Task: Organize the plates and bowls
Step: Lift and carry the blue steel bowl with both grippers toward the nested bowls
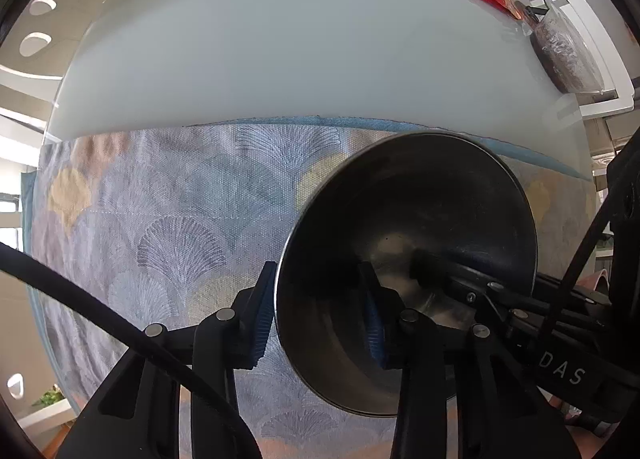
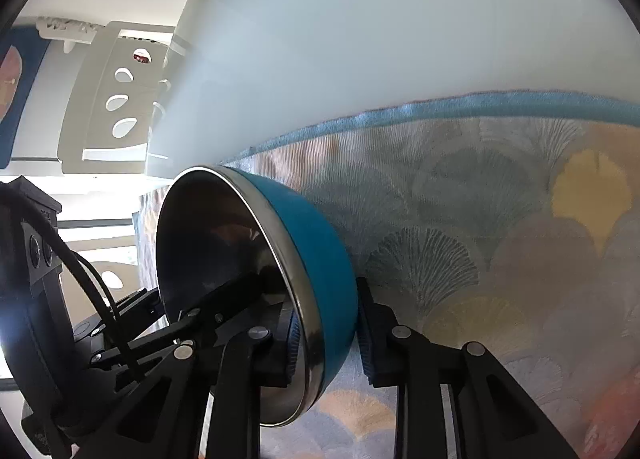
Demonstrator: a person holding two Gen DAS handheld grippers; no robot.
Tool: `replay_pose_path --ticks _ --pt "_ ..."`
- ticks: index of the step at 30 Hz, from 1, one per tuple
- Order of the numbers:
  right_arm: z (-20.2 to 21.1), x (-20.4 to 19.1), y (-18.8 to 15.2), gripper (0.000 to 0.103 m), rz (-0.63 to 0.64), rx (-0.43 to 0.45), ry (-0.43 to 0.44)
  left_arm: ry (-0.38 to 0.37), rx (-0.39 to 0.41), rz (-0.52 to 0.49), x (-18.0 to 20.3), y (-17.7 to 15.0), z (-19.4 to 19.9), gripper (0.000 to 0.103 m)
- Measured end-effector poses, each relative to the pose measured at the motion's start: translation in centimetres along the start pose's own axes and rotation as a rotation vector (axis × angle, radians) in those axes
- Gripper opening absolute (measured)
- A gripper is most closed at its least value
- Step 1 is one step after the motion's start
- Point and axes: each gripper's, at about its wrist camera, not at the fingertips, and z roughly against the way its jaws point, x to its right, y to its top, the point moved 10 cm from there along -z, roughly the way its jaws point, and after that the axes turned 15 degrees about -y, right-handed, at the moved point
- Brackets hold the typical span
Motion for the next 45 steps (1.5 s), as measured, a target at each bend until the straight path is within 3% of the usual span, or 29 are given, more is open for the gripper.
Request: replay_pose_path --ticks 18,45 --pt "3.6 -0.9 -0.9 0.025 0.025 0.049 0.004 -0.019 0.033 -0.029 0.1 -2.2 4.0 0.035" --pt "9.0 1.0 -7.2 0.025 0.070 0.043 0.015 0.021 0.036 0.007 5.3 -8.6 6.9 0.035"
